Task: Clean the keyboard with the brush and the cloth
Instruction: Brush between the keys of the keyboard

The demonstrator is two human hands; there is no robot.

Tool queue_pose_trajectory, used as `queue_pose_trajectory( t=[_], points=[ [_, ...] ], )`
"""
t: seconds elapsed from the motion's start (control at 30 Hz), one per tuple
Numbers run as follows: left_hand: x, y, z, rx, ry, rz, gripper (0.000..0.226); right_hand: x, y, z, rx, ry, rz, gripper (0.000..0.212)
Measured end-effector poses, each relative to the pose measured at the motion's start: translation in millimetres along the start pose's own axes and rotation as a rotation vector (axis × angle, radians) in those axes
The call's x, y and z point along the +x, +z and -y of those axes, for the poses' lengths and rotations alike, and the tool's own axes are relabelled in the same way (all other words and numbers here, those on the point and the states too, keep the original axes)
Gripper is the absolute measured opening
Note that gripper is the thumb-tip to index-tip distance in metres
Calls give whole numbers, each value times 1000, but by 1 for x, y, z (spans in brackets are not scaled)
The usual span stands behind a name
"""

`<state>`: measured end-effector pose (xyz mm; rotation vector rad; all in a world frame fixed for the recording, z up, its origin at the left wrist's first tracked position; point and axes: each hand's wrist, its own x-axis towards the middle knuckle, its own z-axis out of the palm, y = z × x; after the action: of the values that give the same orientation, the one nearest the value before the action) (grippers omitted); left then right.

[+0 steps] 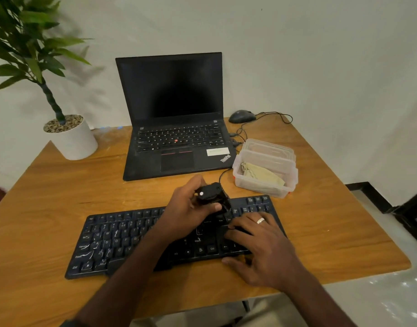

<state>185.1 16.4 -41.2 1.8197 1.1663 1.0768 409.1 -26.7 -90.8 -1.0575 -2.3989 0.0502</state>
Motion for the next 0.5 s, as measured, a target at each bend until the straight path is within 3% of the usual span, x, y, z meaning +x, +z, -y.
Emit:
queue_pose_trajectory(
  t=[0.13,0.23,0.4,0.5],
  points=[
    [6,-2,-1,42,8,-102,33,-1,1,-1,1,6,7,44],
    [4,-2,-2,-91,-52,-50,34,-1,2,-1,1,13,6,44],
    [10,3,-7,84,-16,-72,33,-1,2,-1,-4,9,14,44],
    [12,4,-8,-44,-25,-89,31,0,2,0,-1,13,9,44]
  ],
)
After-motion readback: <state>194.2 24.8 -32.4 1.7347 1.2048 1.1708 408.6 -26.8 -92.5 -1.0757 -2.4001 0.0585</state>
